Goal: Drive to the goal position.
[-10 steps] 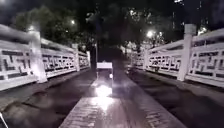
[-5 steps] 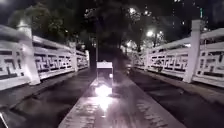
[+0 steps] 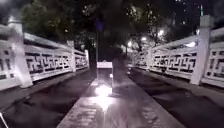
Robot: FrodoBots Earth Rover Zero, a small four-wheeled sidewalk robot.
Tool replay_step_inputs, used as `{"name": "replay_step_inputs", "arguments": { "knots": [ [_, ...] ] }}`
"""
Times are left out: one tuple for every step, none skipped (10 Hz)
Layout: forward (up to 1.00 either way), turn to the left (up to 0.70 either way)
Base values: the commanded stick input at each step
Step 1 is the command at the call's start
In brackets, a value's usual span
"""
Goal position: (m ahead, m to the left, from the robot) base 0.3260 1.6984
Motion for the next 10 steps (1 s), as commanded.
{"name": "replay_step_inputs", "arguments": {
  "knots": [
    [0.45,0.0],
    [0.45,0.0],
    [0.45,0.0],
    [0.45,0.0],
    [0.45,0.0],
    [0.45,0.0],
    [0.45,0.0],
    [0.45,0.0],
    [0.45,0.0],
    [0.45,0.0]
  ]
}}
